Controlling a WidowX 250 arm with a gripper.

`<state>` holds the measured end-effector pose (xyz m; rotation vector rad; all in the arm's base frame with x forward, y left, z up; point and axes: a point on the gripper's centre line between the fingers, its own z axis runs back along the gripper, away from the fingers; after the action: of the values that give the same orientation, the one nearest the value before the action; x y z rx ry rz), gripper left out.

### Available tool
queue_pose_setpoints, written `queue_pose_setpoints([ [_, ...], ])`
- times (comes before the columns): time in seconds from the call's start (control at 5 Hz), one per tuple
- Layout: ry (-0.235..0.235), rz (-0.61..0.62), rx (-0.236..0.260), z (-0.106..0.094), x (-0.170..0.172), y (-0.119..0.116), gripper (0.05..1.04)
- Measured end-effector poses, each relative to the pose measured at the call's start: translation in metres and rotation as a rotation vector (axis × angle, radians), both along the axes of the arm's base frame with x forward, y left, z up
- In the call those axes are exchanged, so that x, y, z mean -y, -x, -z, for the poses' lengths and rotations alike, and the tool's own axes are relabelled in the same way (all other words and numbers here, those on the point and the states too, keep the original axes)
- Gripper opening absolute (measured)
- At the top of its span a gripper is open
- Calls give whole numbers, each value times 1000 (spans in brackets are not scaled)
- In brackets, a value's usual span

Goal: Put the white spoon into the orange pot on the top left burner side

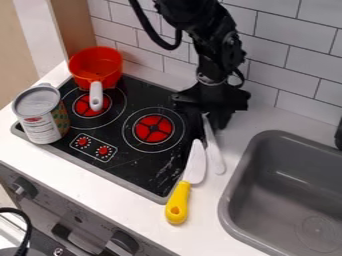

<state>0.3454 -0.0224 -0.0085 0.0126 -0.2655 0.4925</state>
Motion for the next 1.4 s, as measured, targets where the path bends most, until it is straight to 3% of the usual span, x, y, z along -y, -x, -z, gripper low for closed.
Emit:
queue_pose_setpoints([
  [0.2, -27, -9, 1, 1, 0, -1, 204],
  [0.4, -15, -9, -8, 1, 1, 1, 106],
  [0.6, 46, -27, -47, -2, 1, 7, 98],
  [1.0, 217, -139, -76, -24, 3, 11, 98],
  [1.2, 193, -239, -9, -44, -21, 6, 98],
  [1.4, 165, -310, 17, -55, -55, 14, 98],
])
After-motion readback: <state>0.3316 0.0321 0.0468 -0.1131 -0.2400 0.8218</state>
